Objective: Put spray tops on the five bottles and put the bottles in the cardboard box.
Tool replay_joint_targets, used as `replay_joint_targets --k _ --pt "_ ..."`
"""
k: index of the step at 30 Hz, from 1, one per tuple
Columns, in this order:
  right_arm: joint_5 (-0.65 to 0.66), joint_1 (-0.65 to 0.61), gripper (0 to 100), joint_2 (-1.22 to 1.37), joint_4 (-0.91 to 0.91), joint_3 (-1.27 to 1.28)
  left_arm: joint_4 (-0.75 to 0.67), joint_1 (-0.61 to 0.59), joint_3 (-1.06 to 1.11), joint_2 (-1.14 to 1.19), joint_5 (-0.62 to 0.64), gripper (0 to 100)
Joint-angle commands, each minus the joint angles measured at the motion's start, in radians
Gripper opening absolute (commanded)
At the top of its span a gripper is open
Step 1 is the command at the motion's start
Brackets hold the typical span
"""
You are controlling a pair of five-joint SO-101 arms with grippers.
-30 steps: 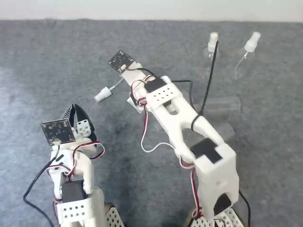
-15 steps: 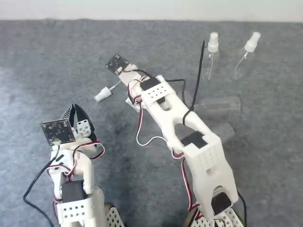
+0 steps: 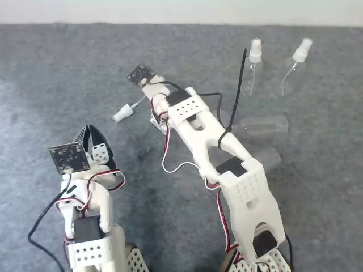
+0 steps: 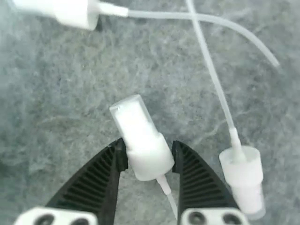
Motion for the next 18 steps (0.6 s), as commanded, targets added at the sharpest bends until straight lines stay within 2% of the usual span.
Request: replay_joint_targets --k 1,13,18 --pt "-0.11 0.004 6.9 -0.031 0.041 -0.071 0.006 -0.002 -0.01 -0.017 -0.011 1" --pt "-0.563 0.01 7.0 -0.091 0.051 -0.071 0.006 -0.002 -0.01 -0.017 -0.011 1" --pt "-0.651 0.005 7.4 -0.137 0.159 -0.071 0.006 -0.003 -0.01 -0.017 -0.011 1"
